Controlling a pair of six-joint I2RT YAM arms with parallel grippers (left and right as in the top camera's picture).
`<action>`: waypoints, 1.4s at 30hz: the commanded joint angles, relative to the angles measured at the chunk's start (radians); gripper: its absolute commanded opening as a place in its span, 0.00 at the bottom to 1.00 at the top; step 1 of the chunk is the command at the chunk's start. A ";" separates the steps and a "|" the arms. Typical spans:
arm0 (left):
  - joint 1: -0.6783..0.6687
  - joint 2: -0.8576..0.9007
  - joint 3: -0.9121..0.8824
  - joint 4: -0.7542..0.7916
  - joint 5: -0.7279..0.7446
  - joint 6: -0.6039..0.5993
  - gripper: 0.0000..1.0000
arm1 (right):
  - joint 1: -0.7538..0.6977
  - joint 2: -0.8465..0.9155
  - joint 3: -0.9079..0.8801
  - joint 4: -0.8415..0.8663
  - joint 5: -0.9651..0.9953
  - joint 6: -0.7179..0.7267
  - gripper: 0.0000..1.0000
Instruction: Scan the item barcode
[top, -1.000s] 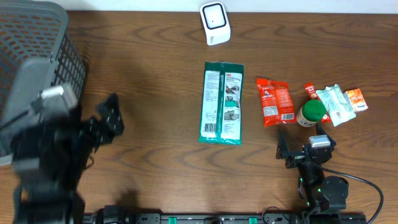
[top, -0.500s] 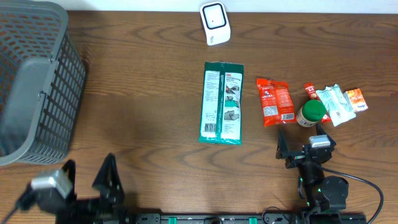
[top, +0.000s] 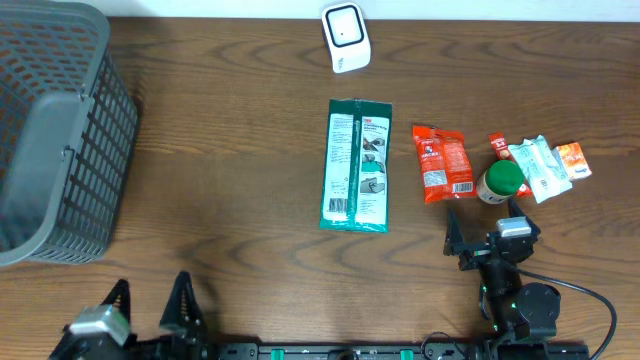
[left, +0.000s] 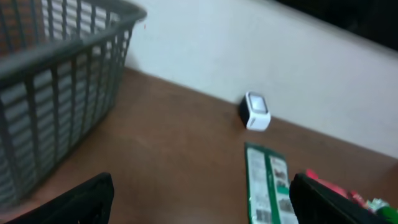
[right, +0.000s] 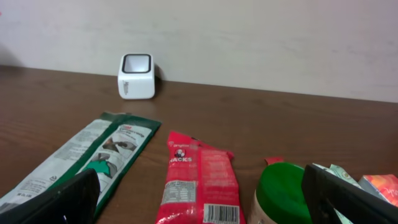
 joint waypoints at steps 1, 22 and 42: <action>-0.015 -0.011 -0.071 0.035 -0.009 0.016 0.91 | -0.007 -0.006 -0.001 -0.002 -0.005 0.010 0.99; -0.019 -0.011 -0.683 1.519 -0.005 0.009 0.91 | -0.007 -0.006 -0.001 -0.003 -0.005 0.010 0.99; -0.020 -0.012 -0.892 1.174 0.012 0.009 0.91 | -0.007 -0.006 -0.001 -0.003 -0.005 0.010 0.99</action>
